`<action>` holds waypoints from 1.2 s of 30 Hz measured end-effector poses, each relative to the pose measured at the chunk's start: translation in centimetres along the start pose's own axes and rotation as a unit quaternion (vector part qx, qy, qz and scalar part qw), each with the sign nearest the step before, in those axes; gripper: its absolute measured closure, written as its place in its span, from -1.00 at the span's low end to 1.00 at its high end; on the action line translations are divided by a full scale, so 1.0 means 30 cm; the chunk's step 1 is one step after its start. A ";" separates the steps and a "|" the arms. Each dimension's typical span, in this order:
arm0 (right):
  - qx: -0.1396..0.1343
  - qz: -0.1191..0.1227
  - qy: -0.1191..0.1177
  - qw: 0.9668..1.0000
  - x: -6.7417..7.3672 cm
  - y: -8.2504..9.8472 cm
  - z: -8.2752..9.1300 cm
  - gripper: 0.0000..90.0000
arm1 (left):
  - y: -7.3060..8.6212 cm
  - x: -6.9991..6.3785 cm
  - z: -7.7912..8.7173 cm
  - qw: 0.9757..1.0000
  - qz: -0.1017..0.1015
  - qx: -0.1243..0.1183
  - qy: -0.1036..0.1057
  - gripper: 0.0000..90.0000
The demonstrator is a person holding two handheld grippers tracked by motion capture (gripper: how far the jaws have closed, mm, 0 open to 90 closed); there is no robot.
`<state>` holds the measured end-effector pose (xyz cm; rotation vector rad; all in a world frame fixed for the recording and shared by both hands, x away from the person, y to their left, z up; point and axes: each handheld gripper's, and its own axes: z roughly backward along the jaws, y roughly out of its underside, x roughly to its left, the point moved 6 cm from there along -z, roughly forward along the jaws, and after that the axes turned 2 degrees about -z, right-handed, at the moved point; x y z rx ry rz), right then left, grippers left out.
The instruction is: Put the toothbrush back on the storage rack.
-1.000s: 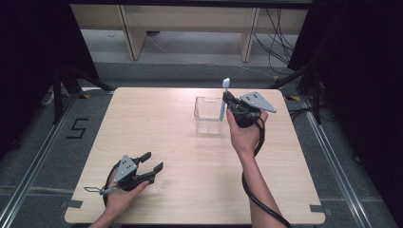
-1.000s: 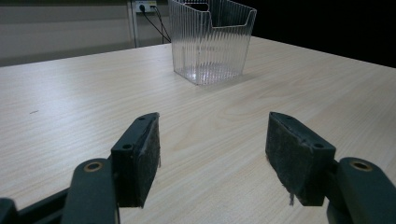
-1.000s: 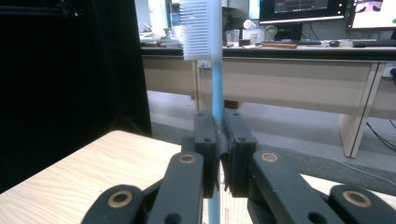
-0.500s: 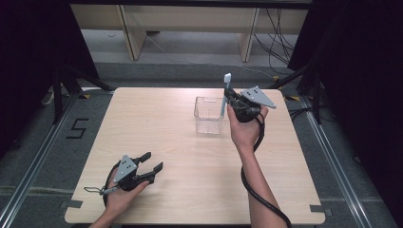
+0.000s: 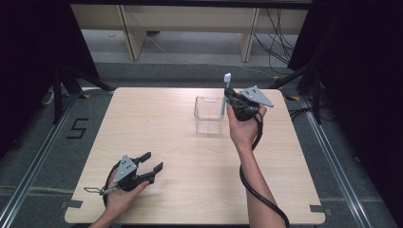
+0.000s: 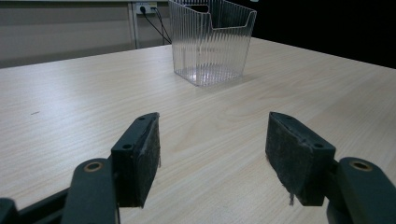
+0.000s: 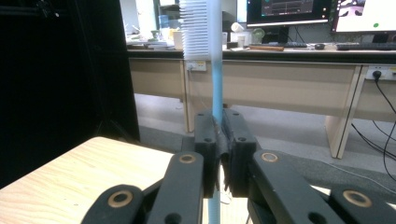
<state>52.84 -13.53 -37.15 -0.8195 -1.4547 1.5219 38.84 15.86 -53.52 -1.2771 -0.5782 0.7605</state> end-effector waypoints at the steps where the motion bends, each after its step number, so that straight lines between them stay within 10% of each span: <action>1: 0.003 0.003 0.004 1.000 -0.003 0.003 -0.001 0.91 | 0.000 0.000 0.000 1.000 0.000 0.000 0.000 -0.22; 36: 0.033 -0.007 0.011 0.999 -0.021 0.101 -0.040 0.91 | 0.000 0.001 0.001 1.000 0.000 -0.002 0.000 -0.22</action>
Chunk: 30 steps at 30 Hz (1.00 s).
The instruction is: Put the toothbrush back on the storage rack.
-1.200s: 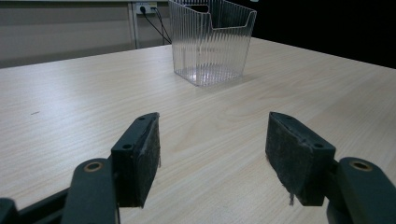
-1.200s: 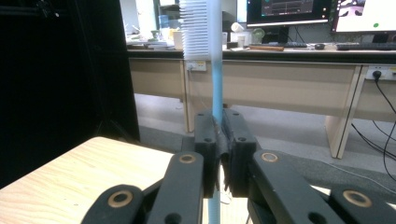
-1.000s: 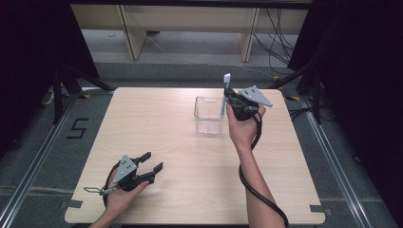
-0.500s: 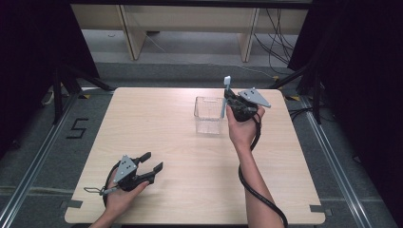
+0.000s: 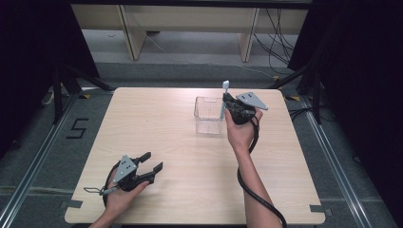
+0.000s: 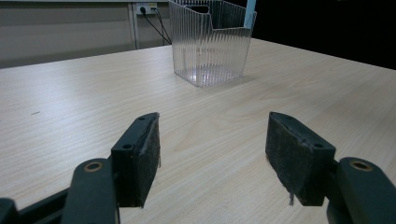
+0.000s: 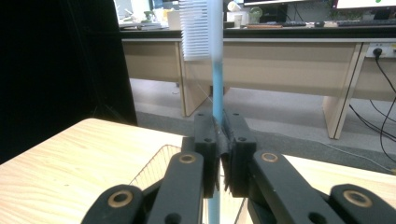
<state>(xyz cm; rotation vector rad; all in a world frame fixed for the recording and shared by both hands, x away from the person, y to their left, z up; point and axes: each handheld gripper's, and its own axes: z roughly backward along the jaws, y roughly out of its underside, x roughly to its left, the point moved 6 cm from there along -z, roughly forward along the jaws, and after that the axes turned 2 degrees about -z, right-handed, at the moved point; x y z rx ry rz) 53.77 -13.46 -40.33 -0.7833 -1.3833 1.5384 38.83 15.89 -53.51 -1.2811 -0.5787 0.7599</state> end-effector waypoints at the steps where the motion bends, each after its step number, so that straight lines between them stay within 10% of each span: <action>1: -0.001 0.002 0.003 1.000 -0.002 0.002 0.000 0.91 | 0.000 0.000 0.000 1.000 0.000 0.000 0.000 -0.22; 30: 0.032 0.001 0.009 0.999 -0.014 0.100 -0.022 0.91 | 0.000 -0.001 -0.002 1.000 -0.001 0.000 0.000 -0.21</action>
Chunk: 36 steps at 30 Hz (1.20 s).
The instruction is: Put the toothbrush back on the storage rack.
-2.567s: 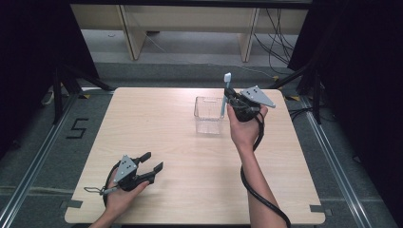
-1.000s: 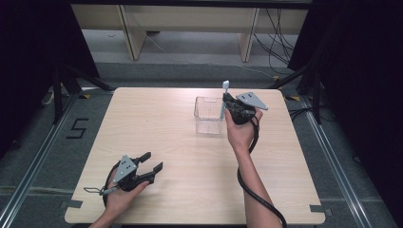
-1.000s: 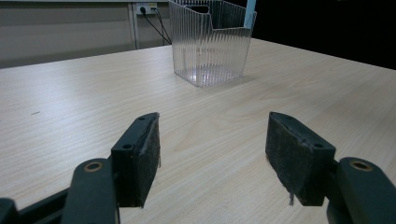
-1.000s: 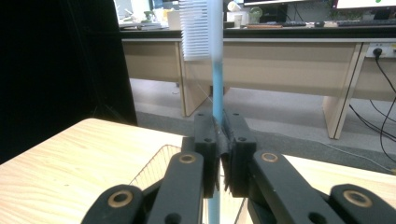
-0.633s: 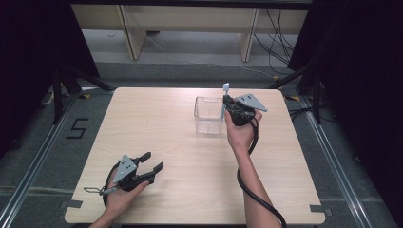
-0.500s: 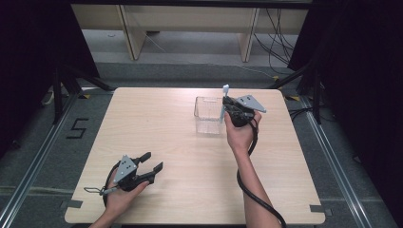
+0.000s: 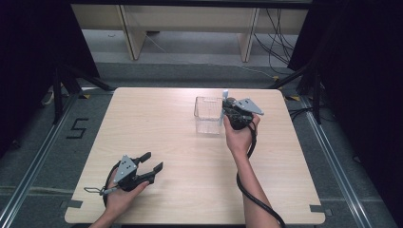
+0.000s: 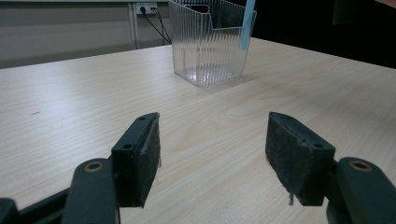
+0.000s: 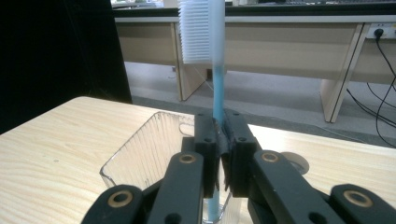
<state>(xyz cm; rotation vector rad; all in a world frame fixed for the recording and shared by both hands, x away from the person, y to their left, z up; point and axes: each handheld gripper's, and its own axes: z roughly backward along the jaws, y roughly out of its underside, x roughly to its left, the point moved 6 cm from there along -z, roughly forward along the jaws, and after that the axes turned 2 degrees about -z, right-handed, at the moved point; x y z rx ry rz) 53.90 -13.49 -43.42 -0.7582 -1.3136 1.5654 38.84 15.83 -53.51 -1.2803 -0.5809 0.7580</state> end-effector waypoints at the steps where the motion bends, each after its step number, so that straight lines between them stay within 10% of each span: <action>1: -0.001 0.002 0.004 1.000 -0.002 0.003 0.000 0.91 | 0.000 0.000 0.000 1.000 0.000 0.000 0.000 -0.21; 36: 0.026 -0.003 0.008 1.000 -0.015 0.089 -0.033 0.91 | -0.001 -0.002 -0.003 1.000 0.000 -0.010 0.006 -0.21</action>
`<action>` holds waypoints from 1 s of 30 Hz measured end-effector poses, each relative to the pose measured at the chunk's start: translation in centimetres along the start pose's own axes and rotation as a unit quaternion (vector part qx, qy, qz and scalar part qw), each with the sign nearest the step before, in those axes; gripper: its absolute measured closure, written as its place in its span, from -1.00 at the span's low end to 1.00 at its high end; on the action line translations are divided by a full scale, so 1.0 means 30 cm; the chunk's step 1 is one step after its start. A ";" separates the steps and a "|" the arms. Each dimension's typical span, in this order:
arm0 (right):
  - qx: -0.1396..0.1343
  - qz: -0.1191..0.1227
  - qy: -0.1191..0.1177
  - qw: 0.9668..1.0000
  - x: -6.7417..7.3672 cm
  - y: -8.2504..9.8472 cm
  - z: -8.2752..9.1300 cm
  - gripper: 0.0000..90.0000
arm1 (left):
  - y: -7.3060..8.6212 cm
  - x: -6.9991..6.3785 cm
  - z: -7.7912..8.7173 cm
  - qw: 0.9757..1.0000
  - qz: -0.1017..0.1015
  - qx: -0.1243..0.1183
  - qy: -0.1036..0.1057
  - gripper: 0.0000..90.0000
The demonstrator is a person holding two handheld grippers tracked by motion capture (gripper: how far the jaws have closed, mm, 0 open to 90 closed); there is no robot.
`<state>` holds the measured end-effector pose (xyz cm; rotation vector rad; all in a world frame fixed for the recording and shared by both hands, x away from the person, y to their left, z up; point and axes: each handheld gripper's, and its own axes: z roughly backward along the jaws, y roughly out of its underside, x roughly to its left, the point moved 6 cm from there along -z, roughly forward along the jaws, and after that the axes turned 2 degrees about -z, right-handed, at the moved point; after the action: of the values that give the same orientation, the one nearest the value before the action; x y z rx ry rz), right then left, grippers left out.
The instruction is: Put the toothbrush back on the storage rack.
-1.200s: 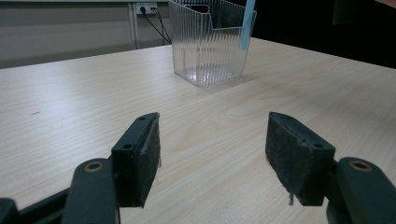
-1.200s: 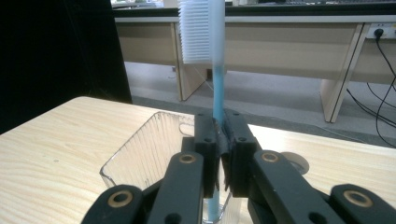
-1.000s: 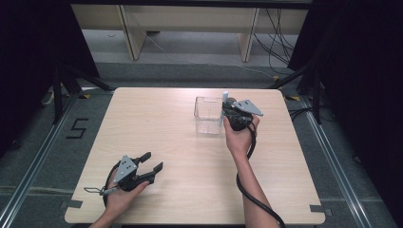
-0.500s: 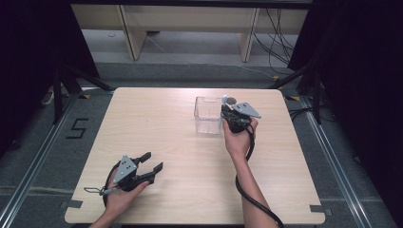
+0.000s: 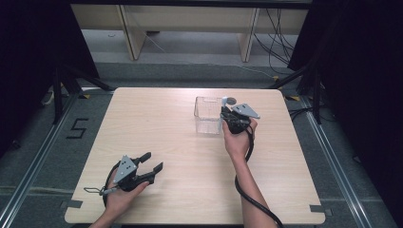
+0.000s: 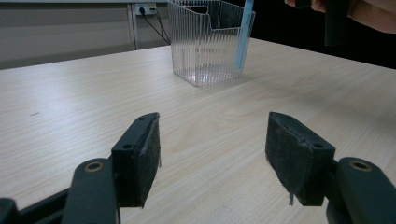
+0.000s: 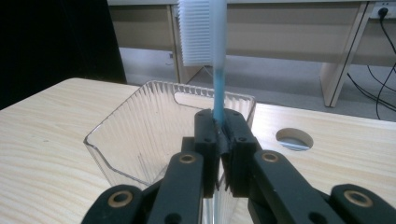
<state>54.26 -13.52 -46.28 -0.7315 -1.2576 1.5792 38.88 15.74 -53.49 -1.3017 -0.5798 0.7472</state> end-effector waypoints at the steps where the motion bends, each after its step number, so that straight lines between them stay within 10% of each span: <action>1: 0.003 -0.005 0.001 1.000 0.002 0.003 0.001 0.91 | 0.000 0.000 0.000 1.000 0.000 0.000 0.000 -0.21; 30: 0.013 -0.003 0.005 1.000 -0.003 0.031 -0.005 0.58 | 0.000 0.000 0.001 1.000 0.000 0.001 0.000 -0.21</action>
<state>54.14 -13.56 -47.21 -0.7169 -1.2292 1.5830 38.86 15.76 -53.49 -1.3003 -0.5791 0.7480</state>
